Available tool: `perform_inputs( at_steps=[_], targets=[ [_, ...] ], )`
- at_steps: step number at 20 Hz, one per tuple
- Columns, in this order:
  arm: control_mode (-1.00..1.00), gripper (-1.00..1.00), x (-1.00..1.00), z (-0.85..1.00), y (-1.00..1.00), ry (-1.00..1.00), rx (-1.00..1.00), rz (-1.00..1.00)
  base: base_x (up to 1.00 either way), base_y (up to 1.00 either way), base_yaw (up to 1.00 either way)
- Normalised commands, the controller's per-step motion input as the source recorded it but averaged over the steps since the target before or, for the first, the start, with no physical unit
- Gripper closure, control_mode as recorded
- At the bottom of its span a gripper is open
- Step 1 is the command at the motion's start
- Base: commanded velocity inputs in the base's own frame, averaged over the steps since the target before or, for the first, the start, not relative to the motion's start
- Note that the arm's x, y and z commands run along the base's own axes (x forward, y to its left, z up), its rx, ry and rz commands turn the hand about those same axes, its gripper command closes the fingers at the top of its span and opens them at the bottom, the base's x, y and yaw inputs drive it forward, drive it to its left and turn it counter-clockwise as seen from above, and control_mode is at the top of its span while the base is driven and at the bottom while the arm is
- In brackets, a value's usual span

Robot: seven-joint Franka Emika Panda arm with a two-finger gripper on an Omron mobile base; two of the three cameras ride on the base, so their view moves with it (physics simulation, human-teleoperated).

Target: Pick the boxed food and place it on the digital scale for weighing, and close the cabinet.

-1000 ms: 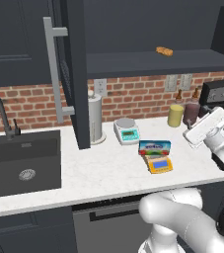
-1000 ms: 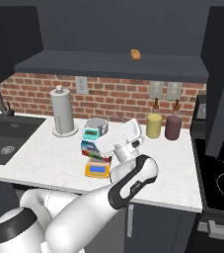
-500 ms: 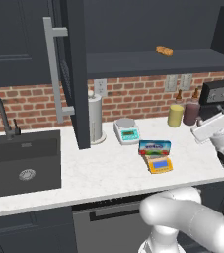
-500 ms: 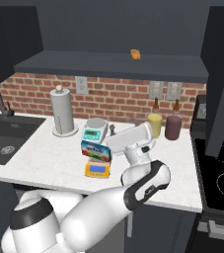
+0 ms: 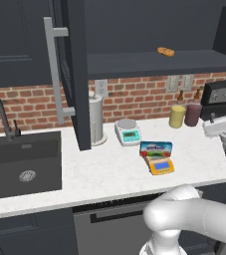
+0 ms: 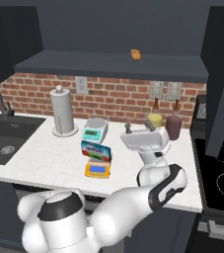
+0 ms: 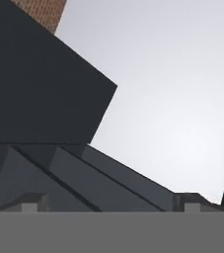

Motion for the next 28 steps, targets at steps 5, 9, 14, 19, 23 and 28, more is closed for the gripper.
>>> perform_inputs(
  at_steps=[5,9,14,19,23,28],
  targets=[
    [-1.00,-1.00,0.00,0.00,-0.37,-0.04,0.02,-0.25,0.00,0.00,0.00],
    [-1.00,-1.00,0.00,0.02,-0.37,0.16,0.05,-0.31,0.00,0.00,0.00],
    [-1.00,-1.00,0.00,0.00,-0.35,0.30,0.03,-0.30,0.00,0.00,0.00],
    [-1.00,-1.00,0.00,0.00,-0.18,0.15,0.10,-0.14,0.00,0.00,0.00],
    [-1.00,-1.00,0.00,0.00,0.00,0.00,0.23,-0.02,0.00,0.00,0.00],
    [-1.00,-1.00,0.00,-0.15,0.00,-0.06,0.25,0.00,0.00,0.00,0.00]
  ],
)
